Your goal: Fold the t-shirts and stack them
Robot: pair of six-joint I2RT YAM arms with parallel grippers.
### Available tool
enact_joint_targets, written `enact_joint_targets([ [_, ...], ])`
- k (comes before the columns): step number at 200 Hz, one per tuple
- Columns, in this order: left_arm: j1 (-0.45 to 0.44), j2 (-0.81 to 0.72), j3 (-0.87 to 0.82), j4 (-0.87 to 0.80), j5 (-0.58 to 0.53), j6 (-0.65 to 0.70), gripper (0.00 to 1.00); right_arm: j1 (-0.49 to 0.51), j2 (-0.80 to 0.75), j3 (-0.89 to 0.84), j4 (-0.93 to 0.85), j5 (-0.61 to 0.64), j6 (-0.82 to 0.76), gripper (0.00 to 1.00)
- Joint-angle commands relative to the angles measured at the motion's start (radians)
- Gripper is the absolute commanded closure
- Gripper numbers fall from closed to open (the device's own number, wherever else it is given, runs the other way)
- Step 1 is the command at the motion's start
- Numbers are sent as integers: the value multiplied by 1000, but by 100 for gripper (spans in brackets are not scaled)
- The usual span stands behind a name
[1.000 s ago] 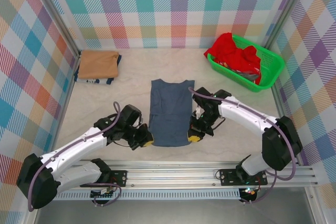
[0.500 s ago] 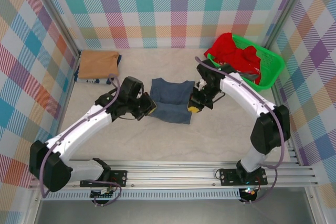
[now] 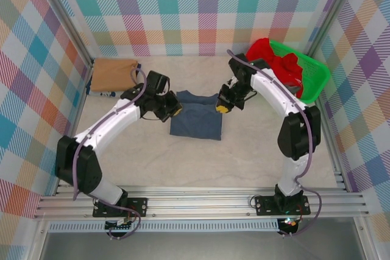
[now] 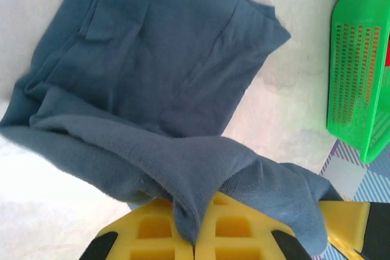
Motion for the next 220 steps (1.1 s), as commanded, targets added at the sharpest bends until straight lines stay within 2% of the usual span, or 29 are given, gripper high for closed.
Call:
enact_joint_targets([
  [1, 30, 104, 111, 26, 36, 58, 98, -32, 59, 53, 6, 1, -12, 100],
  [34, 61, 274, 279, -14, 47, 111, 98, -61, 164, 174, 2, 20, -9, 100],
  [63, 93, 362, 327, 10, 59, 112, 98, -83, 258, 287, -13, 26, 2, 100],
  [87, 116, 451, 380, 38, 77, 128, 85, -93, 346, 348, 15, 13, 8, 100],
  [95, 123, 481, 401, 55, 89, 132, 77, -95, 374, 362, 36, 8, 4, 91],
  [106, 130, 511, 433, 73, 94, 146, 60, -95, 398, 364, 75, 13, 1, 72],
  [113, 134, 517, 451, 81, 81, 161, 52, -100, 406, 368, 88, 26, -7, 65],
  [124, 137, 511, 468, 75, 47, 180, 47, -104, 399, 369, 110, 63, -30, 59],
  [144, 147, 455, 435, 81, 3, 168, 44, -109, 333, 355, 138, 114, -71, 52],
  [177, 150, 277, 227, 125, -43, 148, 35, -110, 171, 189, 175, 167, -96, 48],
  [209, 157, 239, 74, 150, 81, 220, 28, -107, 40, -115, 277, 151, -87, 48],
  [220, 159, 253, 59, 174, 116, 260, 28, -107, 26, -181, 316, 138, -95, 51],
])
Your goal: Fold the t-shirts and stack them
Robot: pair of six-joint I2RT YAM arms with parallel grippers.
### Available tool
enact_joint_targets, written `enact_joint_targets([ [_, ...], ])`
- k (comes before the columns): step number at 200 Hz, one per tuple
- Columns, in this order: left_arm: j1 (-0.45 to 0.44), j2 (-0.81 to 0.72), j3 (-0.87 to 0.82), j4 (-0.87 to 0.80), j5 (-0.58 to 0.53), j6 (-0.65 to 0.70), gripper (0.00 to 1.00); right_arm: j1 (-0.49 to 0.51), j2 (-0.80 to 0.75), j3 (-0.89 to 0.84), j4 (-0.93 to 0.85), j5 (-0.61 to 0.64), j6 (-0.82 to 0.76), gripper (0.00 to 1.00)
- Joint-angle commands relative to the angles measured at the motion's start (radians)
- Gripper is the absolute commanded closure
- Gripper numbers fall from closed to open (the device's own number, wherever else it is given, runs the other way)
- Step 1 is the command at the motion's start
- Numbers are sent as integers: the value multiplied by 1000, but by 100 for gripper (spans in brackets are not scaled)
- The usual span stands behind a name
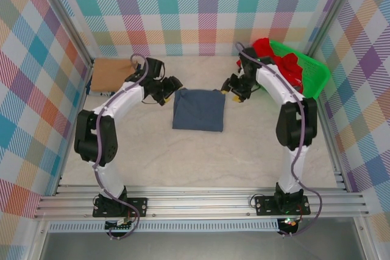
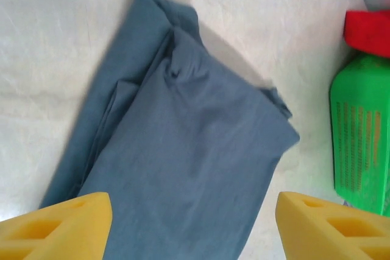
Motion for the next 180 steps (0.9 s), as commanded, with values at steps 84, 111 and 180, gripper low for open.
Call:
enact_joint_targets([
  [84, 6, 366, 381, -157, -24, 342, 49, 14, 180, -1, 149, 41, -95, 64],
  [111, 7, 418, 431, -130, -45, 361, 40, 10, 234, 70, 138, 59, -109, 61],
  [180, 5, 502, 512, -120, 40, 375, 63, -4, 345, 221, 112, 54, -126, 66],
])
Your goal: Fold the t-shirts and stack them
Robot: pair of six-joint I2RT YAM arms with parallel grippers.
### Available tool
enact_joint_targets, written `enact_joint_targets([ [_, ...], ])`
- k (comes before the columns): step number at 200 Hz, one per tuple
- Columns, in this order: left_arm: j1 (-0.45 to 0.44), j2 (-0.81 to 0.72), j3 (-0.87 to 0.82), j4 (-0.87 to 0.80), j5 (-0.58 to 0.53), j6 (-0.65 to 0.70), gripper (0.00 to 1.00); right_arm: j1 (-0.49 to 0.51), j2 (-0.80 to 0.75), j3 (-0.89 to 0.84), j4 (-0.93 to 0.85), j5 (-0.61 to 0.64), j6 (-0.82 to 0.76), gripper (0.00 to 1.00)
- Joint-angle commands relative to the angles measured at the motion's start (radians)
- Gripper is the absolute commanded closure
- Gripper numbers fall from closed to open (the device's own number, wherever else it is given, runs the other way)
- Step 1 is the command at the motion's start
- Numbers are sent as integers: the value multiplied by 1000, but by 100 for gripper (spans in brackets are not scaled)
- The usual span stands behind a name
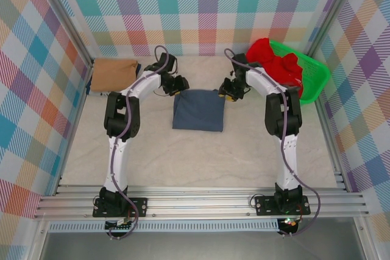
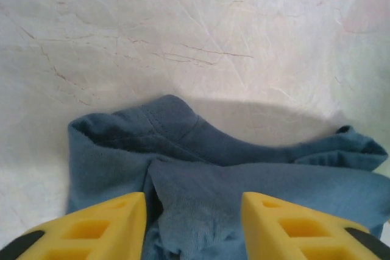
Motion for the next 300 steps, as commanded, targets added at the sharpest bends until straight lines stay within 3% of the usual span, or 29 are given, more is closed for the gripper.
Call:
enact_joint_targets([
  [1, 5, -1, 10, -2, 45, 7, 63, -10, 41, 51, -28, 7, -24, 66],
  [26, 5, 7, 37, -16, 55, 4, 66, -12, 81, 115, -42, 2, -38, 71],
  [56, 5, 20, 83, -37, 79, 6, 84, -12, 94, 145, -33, -8, -40, 81],
  [76, 5, 17, 104, -63, 64, 14, 97, -11, 84, 152, -30, -4, -41, 94],
  [86, 5, 8, 104, -74, 54, 17, 98, -11, 76, 153, -31, 2, -40, 100],
  [126, 6, -58, 73, -125, -11, -6, 100, -10, 37, 157, -28, -13, -20, 100],
  [255, 34, -293, -120, -130, -46, -122, 100, 10, 20, 285, -79, -43, 38, 100],
  [300, 69, -342, -226, -114, -74, -176, 100, 23, 126, 406, -106, -76, 53, 100],
])
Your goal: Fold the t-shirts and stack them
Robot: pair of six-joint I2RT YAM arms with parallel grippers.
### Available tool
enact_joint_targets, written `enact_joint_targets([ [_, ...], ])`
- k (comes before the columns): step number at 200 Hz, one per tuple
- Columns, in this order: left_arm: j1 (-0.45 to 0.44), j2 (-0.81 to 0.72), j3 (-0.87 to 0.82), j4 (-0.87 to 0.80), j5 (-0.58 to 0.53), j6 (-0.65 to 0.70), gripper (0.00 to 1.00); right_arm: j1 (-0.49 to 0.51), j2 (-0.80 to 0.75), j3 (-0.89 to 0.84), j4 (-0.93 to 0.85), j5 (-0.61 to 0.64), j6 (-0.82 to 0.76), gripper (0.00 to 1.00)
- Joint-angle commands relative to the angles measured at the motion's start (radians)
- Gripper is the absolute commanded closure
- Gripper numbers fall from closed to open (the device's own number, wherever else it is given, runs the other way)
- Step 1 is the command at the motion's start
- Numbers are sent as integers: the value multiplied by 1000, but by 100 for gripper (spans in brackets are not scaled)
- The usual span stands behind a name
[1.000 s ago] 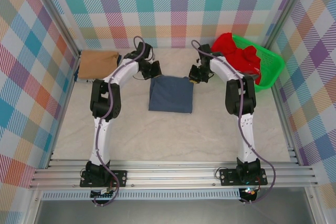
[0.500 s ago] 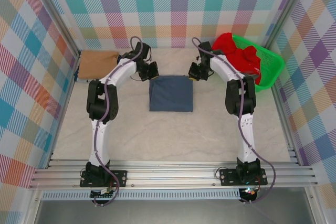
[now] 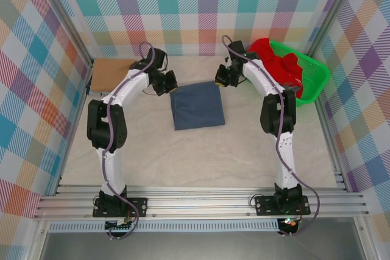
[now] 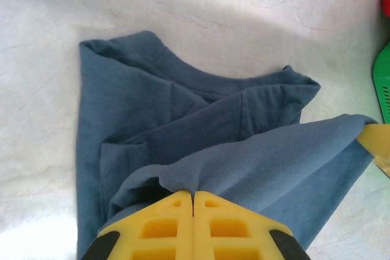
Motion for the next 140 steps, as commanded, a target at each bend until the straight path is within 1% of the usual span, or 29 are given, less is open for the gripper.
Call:
enact_joint_targets([
  [1, 40, -49, -49, -7, -50, -43, 100, 5, 47, 94, -30, -20, 23, 100],
  [19, 62, -21, -53, 10, -55, -57, 100, 8, 120, 154, -41, -32, 35, 100],
  [40, 89, 65, 12, -16, -47, -57, 100, 9, 206, 223, -35, -76, 45, 100],
  [56, 100, 127, 51, -28, -44, -62, 100, 9, 276, 287, -52, -118, 47, 89],
  [70, 110, 162, 78, -44, -50, -72, 100, 9, 314, 350, -89, -121, 40, 74],
  [74, 113, 168, 82, -47, -54, -75, 96, 8, 317, 358, -95, -119, 36, 71],
  [79, 116, 170, 86, -51, -63, -80, 87, 8, 312, 362, -100, -113, 30, 67],
  [82, 117, 169, 86, -51, -70, -81, 78, 8, 307, 363, -100, -107, 27, 65],
  [86, 119, 163, 84, -51, -84, -81, 69, 8, 297, 360, -99, -98, 21, 62],
  [101, 119, 124, 72, -45, -144, -75, 55, 5, 233, 324, -90, -62, 6, 54],
  [114, 118, 78, 38, -39, -182, -75, 40, 3, 177, 277, -77, -37, -1, 51],
  [129, 112, 18, -43, 23, -146, -56, 34, -3, 109, 207, -71, -13, -14, 49],
  [140, 100, -7, -106, 59, -88, -38, 30, -4, 56, 140, -61, 5, -25, 49],
])
